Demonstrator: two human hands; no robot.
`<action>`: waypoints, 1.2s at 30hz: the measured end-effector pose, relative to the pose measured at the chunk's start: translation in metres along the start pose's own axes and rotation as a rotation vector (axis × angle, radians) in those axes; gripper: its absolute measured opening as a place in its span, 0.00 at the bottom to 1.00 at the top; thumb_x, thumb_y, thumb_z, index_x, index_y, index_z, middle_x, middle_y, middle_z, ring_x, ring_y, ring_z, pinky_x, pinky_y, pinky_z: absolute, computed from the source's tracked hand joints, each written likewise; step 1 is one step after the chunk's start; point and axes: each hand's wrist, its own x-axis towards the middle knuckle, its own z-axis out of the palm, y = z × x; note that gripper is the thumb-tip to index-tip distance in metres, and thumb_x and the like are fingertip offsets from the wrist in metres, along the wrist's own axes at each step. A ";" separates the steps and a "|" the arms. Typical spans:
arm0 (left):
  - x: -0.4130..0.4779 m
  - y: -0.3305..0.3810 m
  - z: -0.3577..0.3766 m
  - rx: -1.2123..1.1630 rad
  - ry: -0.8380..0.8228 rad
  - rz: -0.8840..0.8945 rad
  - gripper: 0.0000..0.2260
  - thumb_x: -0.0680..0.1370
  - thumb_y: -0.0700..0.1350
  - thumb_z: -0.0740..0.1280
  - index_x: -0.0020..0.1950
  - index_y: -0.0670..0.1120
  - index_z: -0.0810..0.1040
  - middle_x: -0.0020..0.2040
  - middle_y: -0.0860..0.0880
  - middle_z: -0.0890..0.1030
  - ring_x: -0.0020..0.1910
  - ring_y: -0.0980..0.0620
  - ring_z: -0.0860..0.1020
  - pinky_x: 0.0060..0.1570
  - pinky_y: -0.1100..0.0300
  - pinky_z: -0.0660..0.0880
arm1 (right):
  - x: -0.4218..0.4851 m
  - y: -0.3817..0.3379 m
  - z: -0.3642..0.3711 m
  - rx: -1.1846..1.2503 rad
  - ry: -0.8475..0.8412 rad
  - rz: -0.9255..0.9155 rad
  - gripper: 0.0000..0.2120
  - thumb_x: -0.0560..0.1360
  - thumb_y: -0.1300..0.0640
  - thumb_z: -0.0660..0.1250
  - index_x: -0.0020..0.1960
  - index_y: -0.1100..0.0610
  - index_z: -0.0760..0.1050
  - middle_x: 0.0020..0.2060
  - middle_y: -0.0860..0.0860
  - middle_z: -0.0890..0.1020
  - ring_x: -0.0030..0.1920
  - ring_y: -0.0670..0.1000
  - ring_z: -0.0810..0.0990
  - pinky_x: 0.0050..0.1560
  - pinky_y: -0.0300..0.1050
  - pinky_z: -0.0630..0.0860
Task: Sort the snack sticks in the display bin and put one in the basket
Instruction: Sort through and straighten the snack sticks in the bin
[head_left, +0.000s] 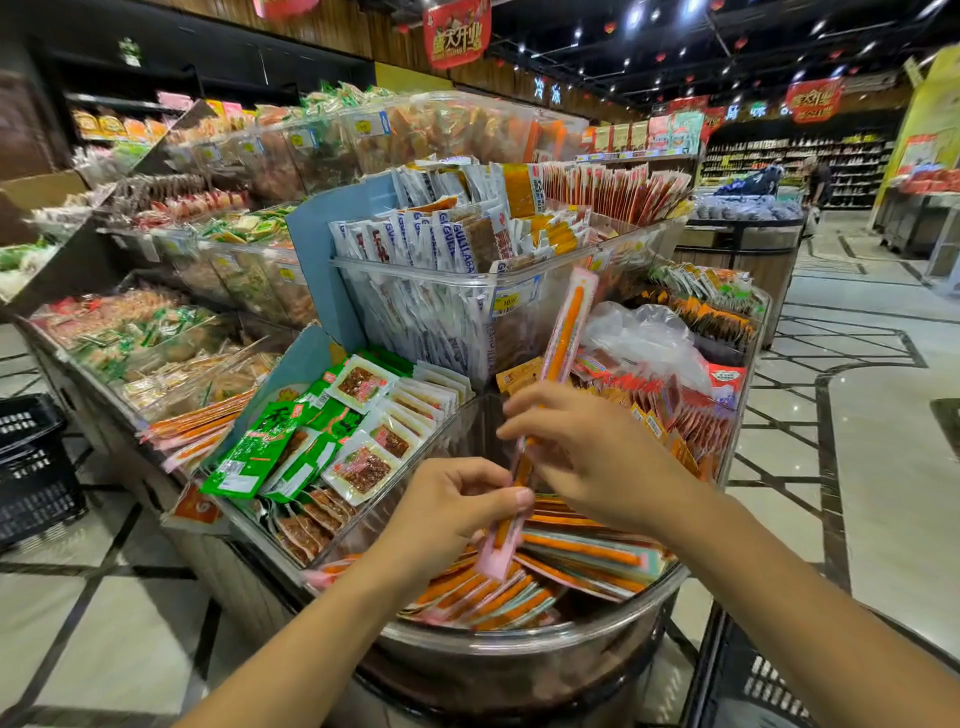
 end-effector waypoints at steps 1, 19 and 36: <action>0.000 0.000 -0.003 0.034 0.009 0.011 0.01 0.75 0.42 0.75 0.45 0.45 0.87 0.40 0.42 0.86 0.37 0.49 0.83 0.39 0.57 0.79 | 0.001 0.001 0.000 -0.010 -0.057 -0.005 0.11 0.77 0.59 0.69 0.59 0.50 0.83 0.58 0.46 0.80 0.55 0.48 0.78 0.51 0.51 0.79; 0.018 0.068 -0.045 -0.023 0.320 0.369 0.06 0.73 0.44 0.74 0.44 0.41 0.85 0.38 0.41 0.86 0.36 0.44 0.84 0.35 0.52 0.76 | 0.019 -0.017 0.011 0.467 0.131 0.363 0.03 0.78 0.51 0.71 0.45 0.47 0.79 0.38 0.44 0.82 0.38 0.44 0.79 0.39 0.41 0.76; 0.035 0.081 -0.020 0.201 0.092 0.386 0.04 0.73 0.39 0.75 0.42 0.39 0.82 0.34 0.44 0.84 0.32 0.53 0.81 0.28 0.63 0.73 | 0.032 -0.017 -0.017 0.647 0.336 0.366 0.07 0.79 0.52 0.69 0.43 0.52 0.81 0.35 0.47 0.83 0.38 0.44 0.80 0.41 0.43 0.76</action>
